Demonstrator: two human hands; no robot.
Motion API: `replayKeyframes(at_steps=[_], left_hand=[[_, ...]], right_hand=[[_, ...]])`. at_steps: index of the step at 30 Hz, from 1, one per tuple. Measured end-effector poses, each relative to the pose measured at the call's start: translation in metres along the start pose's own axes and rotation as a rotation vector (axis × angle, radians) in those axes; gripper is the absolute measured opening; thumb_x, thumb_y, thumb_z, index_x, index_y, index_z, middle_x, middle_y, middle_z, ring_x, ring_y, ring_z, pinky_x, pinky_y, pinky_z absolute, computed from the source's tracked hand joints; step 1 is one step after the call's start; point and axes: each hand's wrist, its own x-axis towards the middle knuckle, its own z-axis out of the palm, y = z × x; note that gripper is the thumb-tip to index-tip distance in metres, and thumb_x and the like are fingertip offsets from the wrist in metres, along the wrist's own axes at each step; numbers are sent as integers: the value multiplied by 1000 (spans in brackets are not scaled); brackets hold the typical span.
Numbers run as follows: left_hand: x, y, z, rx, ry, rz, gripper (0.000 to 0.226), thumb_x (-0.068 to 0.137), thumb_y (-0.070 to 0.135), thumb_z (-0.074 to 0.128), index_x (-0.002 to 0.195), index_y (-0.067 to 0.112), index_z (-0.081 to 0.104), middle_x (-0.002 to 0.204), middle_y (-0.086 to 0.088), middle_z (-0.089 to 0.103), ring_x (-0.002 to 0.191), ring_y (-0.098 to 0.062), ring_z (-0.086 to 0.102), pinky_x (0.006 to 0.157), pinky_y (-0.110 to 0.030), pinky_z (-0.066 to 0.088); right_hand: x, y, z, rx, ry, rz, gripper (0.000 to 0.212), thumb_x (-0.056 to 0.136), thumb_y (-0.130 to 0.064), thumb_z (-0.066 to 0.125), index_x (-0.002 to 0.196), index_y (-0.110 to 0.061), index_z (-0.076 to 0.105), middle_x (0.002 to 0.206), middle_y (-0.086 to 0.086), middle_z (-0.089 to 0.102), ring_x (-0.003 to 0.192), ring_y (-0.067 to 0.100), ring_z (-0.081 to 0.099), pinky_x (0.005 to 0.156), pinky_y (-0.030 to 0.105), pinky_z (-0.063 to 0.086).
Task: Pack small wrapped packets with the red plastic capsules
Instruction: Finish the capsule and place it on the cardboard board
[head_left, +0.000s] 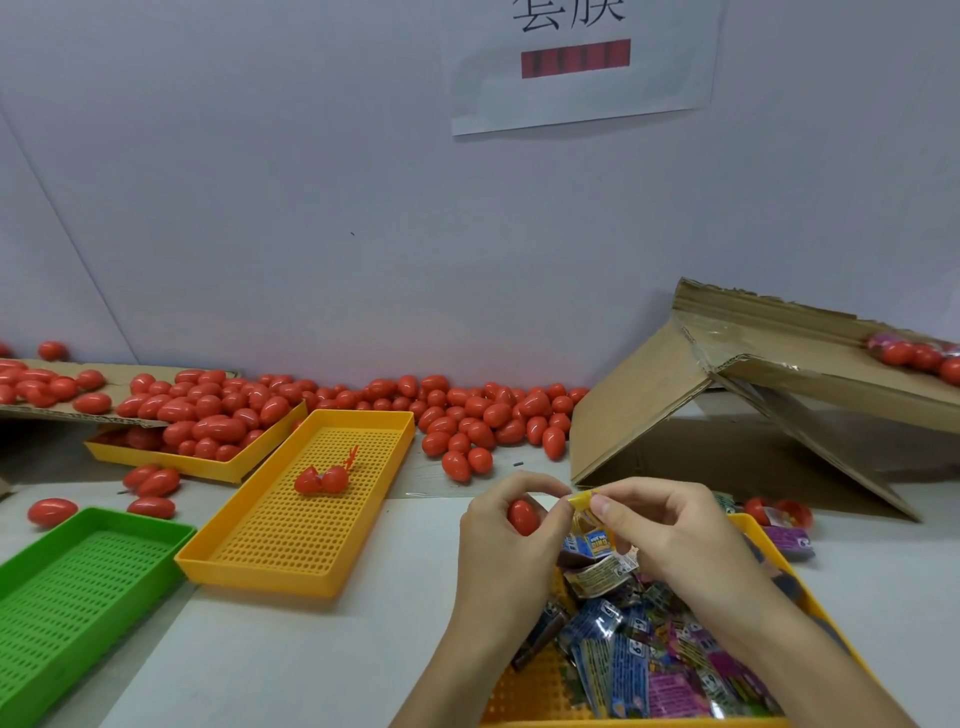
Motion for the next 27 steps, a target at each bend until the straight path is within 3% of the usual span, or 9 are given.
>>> replayKeyframes(at_steps=[4,7,8,12,17,27], left_hand=[[-1,1,1,-97,-133,-205,18,90,25,57,105,30,51,73,4,57,56,-5,53,53,-18,46],[-1,1,2,-115,-179,-263,17,86,25,48,102,24,48,88,-3,59,60,-1,50,53,-16,41],[-1,1,3,-74,-166,-252,10,92,21,48,101,25,50,90,-1,60,64,-1,52,54,-16,42],[-1,-4,7,147,-114,-85,23,96,22,63,108,39,55,102,15,61,92,-4,61,76,-18,52],[1,-6,5,126,-57,-18,29,84,24,79,98,33,56,97,16,64,90,1,61,70,-11,49],[0,-5,5,126,-93,30,31,82,22,81,103,36,64,98,17,67,92,1,62,72,-14,54]], right_hand=[[3,7,-4,-19,194,47,11,93,-23,67,88,-25,78,68,-10,71,56,-6,60,46,10,41],[5,9,-6,-115,325,-10,12,93,-24,67,87,-31,74,74,-16,72,68,-4,65,58,14,45],[5,8,-6,-151,330,-35,13,93,-25,67,86,-33,73,77,-18,72,74,-3,66,64,18,46],[3,7,-3,-243,270,-99,10,92,-28,66,87,-34,73,81,-22,72,81,-4,65,68,17,47],[3,7,0,-245,247,-126,9,92,-29,67,88,-33,74,82,-18,73,83,-2,66,72,19,50],[3,8,-1,-209,199,-127,10,92,-30,66,93,-28,76,84,-15,75,86,0,68,76,21,53]])
